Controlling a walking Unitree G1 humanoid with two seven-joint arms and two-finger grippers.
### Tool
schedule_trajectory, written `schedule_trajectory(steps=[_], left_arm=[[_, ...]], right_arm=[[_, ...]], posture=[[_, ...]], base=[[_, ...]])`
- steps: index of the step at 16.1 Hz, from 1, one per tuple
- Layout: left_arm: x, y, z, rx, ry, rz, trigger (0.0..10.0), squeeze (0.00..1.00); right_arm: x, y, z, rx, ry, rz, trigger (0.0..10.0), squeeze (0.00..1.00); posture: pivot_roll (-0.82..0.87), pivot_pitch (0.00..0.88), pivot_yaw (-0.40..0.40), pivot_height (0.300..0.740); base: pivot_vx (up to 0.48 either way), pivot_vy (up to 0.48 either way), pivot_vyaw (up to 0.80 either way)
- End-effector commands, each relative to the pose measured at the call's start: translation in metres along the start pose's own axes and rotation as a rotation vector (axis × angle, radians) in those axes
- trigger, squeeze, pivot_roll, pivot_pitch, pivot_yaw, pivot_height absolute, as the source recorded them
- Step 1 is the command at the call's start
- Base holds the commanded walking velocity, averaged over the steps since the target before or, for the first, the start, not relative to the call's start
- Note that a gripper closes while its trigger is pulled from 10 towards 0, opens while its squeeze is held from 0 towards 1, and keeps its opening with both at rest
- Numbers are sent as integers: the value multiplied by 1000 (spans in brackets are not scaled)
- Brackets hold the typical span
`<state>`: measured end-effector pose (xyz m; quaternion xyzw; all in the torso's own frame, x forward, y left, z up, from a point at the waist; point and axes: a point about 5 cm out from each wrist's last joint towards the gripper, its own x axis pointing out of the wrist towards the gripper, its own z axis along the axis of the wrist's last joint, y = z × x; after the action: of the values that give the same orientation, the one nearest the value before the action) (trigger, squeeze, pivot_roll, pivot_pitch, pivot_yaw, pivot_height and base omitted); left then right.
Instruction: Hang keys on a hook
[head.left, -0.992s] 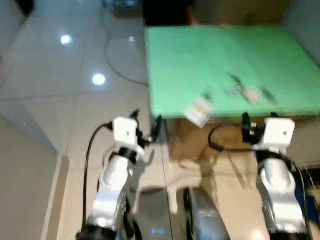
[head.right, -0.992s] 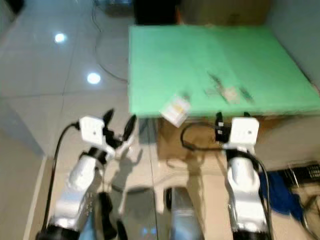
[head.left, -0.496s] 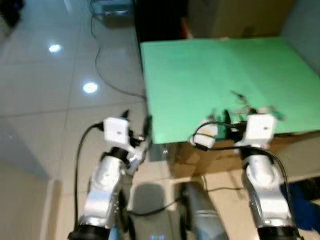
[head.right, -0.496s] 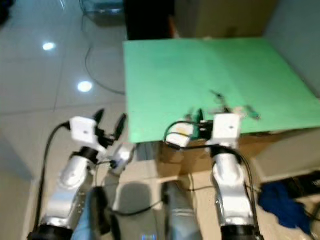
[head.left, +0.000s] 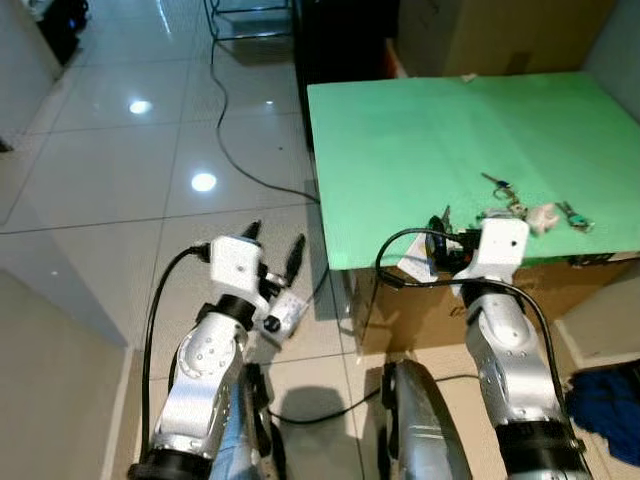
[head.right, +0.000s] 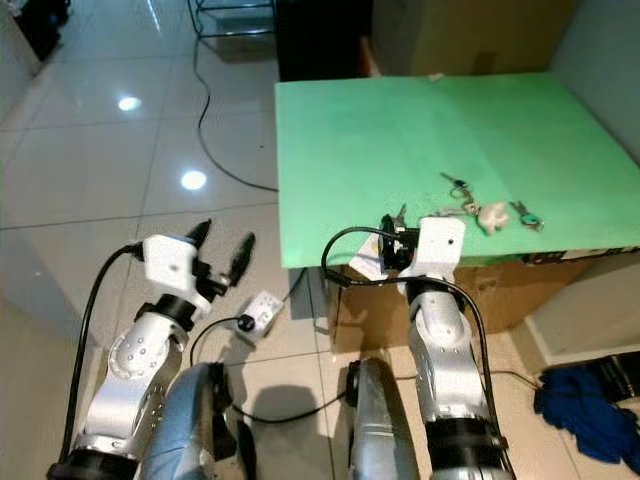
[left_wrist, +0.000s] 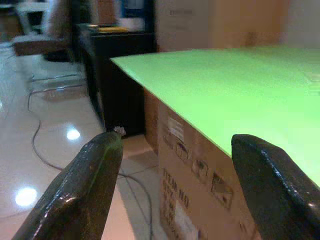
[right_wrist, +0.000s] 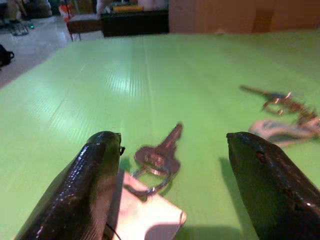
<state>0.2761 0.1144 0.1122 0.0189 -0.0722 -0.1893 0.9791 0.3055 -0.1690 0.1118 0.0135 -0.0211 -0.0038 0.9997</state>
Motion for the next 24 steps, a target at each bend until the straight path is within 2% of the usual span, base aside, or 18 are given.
schedule_trajectory(steps=[1,4,8,9,10,15,17,22,24], left_arm=[[2,-6,6,12,-15,-52,10000,0],[1,-4,7,11,-18,-48,10000,0],[1,-3,8,11,-17,-47,10000,0],[2,-3,8,11,-18,-48,10000,0],[2,-3,7,8,-16,-51,10000,0],[2,-6,6,-2,-9,-65,10000,0],[2,-6,5,-12,-1,-65,10000,0],[2,-6,1,-62,20,-53,10000,0],[2,-8,0,-78,24,-54,10000,0]], right_arm=[[2,-3,-2,33,4,-21,10000,0],[2,-5,-6,68,21,-45,10000,0],[7,0,-5,161,33,-41,10000,0],[8,0,-5,183,36,-47,4510,0],[9,-1,-5,204,41,-49,0,0],[9,4,-10,276,98,-8,0,0],[10,6,-12,271,119,6,0,0],[10,6,-24,85,226,63,0,0],[9,6,-24,64,231,74,0,0]], posture=[[-170,171,47,588],[-168,180,48,588],[-171,187,52,588],[-173,186,53,588],[-176,184,55,588],[-181,183,52,588],[-180,184,50,588],[-183,179,44,588],[-186,177,42,588]], base=[[0,0,0],[0,0,0],[0,0,0],[0,0,0],[0,0,0],[0,0,0],[0,0,0],[0,0,0],[0,0,0]])
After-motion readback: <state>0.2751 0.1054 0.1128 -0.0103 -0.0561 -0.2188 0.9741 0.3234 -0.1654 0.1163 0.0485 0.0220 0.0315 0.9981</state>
